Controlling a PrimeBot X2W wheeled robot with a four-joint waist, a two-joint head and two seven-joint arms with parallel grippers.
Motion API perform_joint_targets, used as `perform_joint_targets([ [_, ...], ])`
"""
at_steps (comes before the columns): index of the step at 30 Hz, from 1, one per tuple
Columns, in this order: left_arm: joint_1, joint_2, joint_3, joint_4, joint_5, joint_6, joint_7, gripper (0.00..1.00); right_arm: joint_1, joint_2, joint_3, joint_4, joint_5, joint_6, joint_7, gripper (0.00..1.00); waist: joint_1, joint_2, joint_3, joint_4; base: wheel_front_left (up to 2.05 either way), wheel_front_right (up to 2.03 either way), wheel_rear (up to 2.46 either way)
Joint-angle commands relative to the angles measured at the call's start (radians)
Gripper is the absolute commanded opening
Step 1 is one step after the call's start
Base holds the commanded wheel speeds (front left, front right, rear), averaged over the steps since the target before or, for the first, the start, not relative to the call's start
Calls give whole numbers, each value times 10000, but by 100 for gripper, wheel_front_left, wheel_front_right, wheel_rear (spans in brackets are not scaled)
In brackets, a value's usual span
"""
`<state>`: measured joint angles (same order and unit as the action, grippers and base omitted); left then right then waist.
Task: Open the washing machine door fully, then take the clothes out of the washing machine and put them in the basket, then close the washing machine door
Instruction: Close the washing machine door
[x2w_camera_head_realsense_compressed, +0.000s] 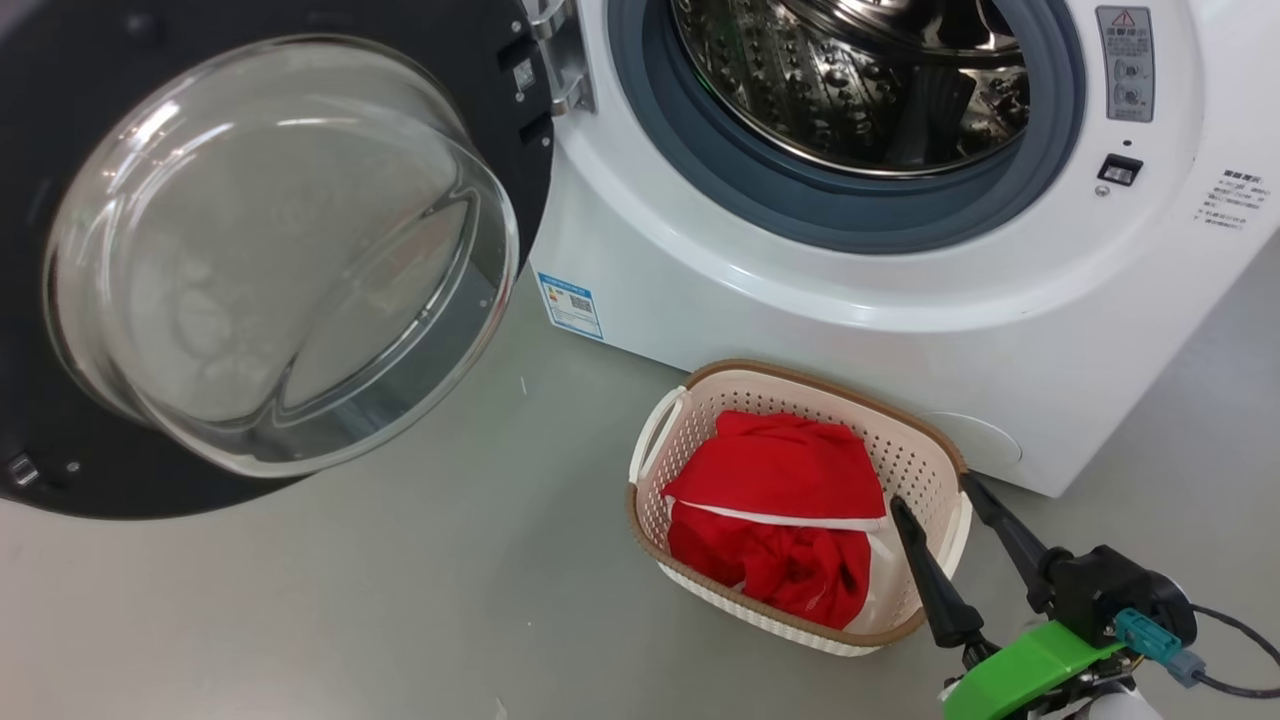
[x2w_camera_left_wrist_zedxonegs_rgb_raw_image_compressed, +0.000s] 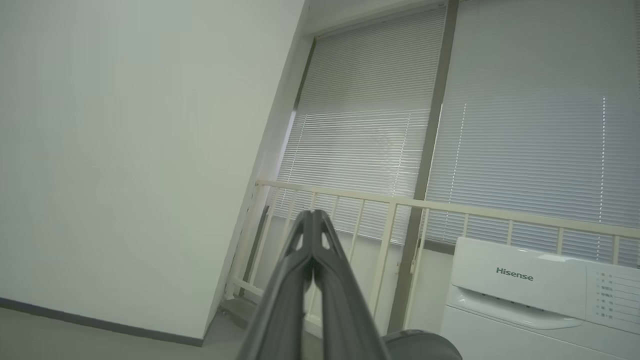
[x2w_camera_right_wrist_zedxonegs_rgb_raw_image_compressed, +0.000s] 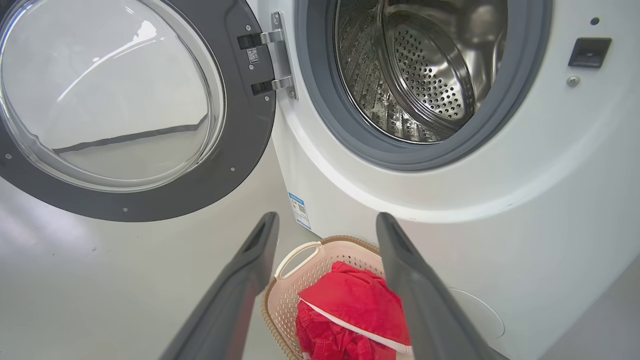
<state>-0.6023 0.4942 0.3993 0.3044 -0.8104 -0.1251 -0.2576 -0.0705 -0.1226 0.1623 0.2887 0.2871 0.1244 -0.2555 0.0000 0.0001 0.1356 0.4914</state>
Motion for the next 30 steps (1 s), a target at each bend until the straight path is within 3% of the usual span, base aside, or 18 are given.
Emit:
perform_joint_targets([
  [1,-434,793,163,259,-459,-54,131,0,-335,-80,212,-234,-123,63,-63,100,0,-1,90,-60,0,0,0],
  [8,-1904,1947,-244,3077,-2552,-55,1598,0,-437,-140,285,-185,-171,63,-63,100,0,-1,278,-123,0,0,0],
  [16,-2948,2583,-692,5174,-4102,-55,3831,0,-544,-211,397,-134,-203,63,-63,100,0,-1,523,-230,0,0,0],
  [25,-3409,2923,-1301,6638,-4563,-55,6187,0,-670,-361,521,-108,-234,63,-63,100,0,-1,864,-419,0,0,0],
  [30,-3557,3057,-1343,7240,-4720,-45,6834,0,-788,-415,552,-112,-270,63,-63,100,0,-1,1127,-524,0,0,0],
])
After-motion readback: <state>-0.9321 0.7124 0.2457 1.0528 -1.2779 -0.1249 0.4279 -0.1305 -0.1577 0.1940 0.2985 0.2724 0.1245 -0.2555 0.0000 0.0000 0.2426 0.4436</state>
